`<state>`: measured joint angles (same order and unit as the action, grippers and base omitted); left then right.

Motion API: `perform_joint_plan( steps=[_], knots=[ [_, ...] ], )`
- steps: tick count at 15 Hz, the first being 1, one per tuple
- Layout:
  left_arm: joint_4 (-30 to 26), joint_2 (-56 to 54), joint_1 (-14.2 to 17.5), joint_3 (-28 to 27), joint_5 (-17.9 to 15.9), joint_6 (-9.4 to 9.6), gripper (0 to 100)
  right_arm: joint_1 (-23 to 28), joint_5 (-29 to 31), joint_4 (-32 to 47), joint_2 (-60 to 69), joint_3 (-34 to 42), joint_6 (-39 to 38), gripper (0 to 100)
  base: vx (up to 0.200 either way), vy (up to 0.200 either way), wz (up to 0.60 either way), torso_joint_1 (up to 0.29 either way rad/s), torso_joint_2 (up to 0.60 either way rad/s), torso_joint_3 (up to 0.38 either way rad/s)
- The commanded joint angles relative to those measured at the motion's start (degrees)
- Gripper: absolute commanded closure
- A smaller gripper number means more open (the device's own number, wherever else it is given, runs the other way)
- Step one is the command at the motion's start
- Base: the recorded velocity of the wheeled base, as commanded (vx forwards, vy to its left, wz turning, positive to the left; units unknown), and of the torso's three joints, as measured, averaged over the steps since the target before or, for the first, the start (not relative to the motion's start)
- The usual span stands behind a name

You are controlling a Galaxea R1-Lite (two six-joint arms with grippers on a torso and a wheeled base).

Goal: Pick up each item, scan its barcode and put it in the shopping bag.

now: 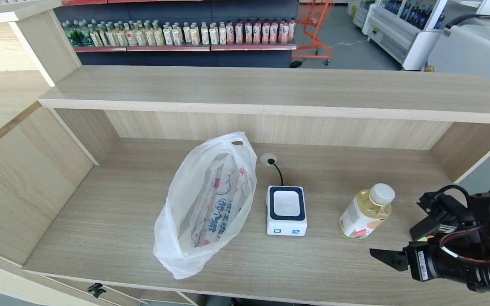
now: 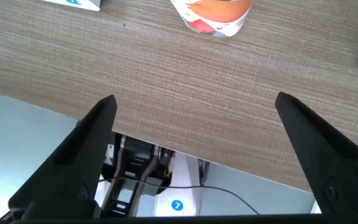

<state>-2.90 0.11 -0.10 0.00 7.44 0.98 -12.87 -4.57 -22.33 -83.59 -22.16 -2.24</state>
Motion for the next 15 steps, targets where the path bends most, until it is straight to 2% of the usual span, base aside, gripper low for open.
perform_joint_plan(
  steps=[1, 9, 15],
  knots=[
    [0.0, 0.0, 0.0, 0.0, 0.0, -0.01, 0, -1.3, 0.0, -2.5, -4.4, 0.1, 0.2, 0, 0.000, 0.000, 0.00, 0.000, 0.00, 0.000],
    [0.0, 0.0, 0.0, 0.0, 0.0, -0.01, 0, -1.4, 2.6, -18.1, -15.6, -1.1, 6.7, 0, 0.000, 0.000, 0.00, 0.000, 0.00, 0.000],
    [0.0, 0.0, 0.0, 0.0, 0.0, -0.01, 0, -4.6, 3.4, -30.8, -22.8, -1.9, 7.3, 0, 0.000, 0.000, 0.00, 0.000, 0.00, 0.000]
  ],
)
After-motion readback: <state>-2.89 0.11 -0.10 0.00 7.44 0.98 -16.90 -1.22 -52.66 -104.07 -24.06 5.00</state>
